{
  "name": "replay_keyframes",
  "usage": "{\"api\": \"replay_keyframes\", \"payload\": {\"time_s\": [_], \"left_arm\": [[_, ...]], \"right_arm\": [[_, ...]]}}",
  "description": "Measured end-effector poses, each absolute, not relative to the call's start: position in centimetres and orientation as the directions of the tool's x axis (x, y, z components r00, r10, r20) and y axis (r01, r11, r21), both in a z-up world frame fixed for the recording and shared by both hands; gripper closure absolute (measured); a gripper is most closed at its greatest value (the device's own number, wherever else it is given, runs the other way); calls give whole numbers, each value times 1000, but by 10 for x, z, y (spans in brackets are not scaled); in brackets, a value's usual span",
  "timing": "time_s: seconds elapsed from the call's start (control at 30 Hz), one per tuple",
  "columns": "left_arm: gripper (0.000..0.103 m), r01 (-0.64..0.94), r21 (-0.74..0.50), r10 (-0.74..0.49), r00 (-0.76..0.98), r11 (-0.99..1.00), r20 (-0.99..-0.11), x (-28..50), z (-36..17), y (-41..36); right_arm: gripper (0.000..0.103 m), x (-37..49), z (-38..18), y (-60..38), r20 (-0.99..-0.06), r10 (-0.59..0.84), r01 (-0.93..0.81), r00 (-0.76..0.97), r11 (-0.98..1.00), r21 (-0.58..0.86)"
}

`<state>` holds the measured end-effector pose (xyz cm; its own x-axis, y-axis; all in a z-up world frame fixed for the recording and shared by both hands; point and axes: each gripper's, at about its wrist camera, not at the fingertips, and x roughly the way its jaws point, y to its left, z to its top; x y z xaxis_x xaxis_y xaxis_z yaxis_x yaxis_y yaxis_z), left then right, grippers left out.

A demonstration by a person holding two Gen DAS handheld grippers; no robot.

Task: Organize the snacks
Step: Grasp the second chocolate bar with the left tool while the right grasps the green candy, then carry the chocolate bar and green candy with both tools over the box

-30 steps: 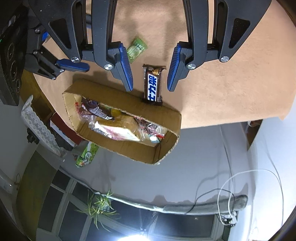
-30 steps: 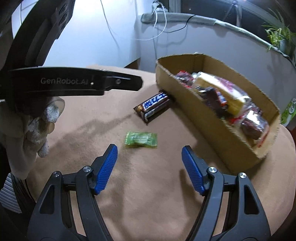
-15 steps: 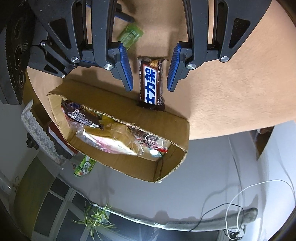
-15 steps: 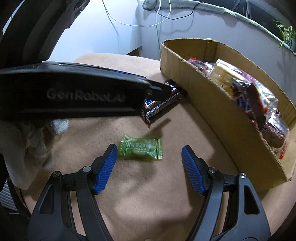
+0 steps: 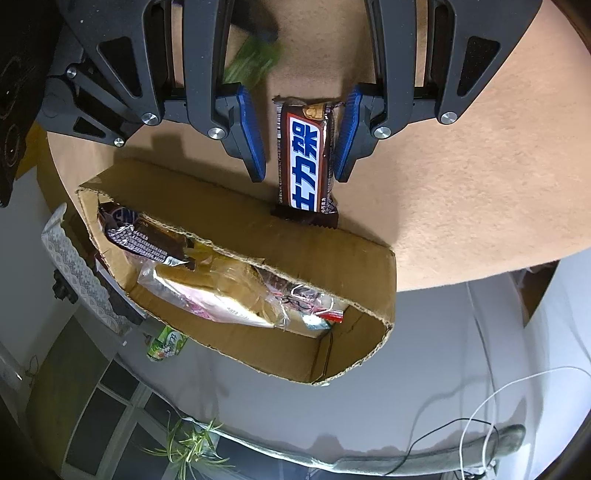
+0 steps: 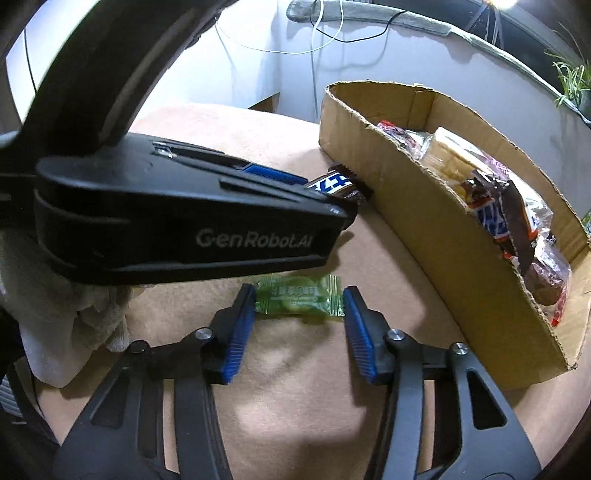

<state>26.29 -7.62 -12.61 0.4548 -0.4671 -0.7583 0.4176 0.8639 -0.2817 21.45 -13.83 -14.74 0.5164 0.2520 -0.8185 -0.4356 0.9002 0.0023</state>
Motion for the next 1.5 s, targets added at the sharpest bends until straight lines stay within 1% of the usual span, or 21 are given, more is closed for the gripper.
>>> {"api": "replay_keyframes", "payload": {"time_s": [0.03, 0.1, 0.13, 0.17, 0.33, 0.47, 0.63, 0.7, 0.73, 1.07, 1.5], "left_arm": [[67, 416, -278, -463, 453, 866, -762, 264, -127, -76], [73, 407, -272, -453, 461, 872, -763, 264, -128, -76], [75, 405, -275, -454, 460, 872, -764, 265, -128, -75], [76, 400, -277, -453, 460, 873, -763, 265, -128, -74], [76, 393, -272, -446, 468, 878, -763, 263, -128, -72], [76, 380, -264, -433, 481, 887, -763, 259, -126, -63], [76, 360, -275, -431, 489, 892, -758, 254, -123, -49], [76, 359, -264, -423, 497, 895, -758, 251, -122, -47], [76, 360, -261, -422, 500, 896, -757, 249, -120, -47], [76, 357, -260, -422, 524, 897, -740, 234, -110, -39], [76, 374, -256, -439, 573, 891, -692, 209, -80, -38]], "right_arm": [[54, 214, -147, -138, -818, 251, -436, 517, 900, 1], [60, 214, -146, -137, -818, 250, -438, 518, 899, -2], [66, 214, -146, -137, -818, 249, -439, 519, 899, -5], [69, 215, -145, -137, -817, 250, -438, 520, 899, -4], [73, 219, -144, -142, -814, 258, -427, 521, 904, 13], [80, 218, -143, -147, -805, 275, -416, 526, 909, 39], [83, 217, -142, -150, -800, 286, -412, 528, 910, 53], [88, 214, -141, -149, -796, 289, -411, 532, 910, 56], [98, 213, -139, -150, -793, 294, -410, 533, 910, 62], [98, 200, -132, -157, -785, 313, -396, 535, 913, 94], [98, 178, -95, -181, -731, 329, -372, 597, 922, 111]]}}
